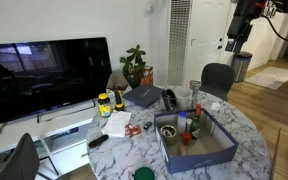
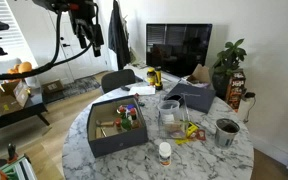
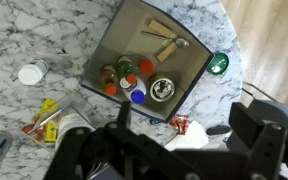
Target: Pick up the clear frost cold cup and put it on the right side of the table
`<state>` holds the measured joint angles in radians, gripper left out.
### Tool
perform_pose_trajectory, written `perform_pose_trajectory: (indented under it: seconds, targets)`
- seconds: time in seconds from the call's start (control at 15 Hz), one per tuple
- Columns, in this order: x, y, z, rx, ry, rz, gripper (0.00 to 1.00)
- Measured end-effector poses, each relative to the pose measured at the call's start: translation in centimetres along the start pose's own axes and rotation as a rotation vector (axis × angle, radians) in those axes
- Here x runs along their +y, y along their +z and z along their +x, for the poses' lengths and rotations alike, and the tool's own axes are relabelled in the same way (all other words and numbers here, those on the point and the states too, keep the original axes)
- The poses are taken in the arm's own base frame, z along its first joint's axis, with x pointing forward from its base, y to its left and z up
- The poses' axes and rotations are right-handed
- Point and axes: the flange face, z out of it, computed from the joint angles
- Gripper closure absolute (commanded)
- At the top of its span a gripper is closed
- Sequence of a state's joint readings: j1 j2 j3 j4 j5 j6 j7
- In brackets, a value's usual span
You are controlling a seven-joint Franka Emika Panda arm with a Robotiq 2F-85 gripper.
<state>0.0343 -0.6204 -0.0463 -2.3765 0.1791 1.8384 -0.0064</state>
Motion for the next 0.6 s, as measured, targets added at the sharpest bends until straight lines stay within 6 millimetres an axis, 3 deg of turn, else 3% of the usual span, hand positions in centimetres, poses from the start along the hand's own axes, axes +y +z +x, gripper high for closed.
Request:
perform_pose_trajectory:
  seconds: [0.47, 0.6]
  targets:
    - [0.00, 0.00, 0.00, 0.000, 0.000, 0.000, 0.00]
    - [0.53, -0.15, 0.48, 0.029, 0.072, -0.009, 0.00]
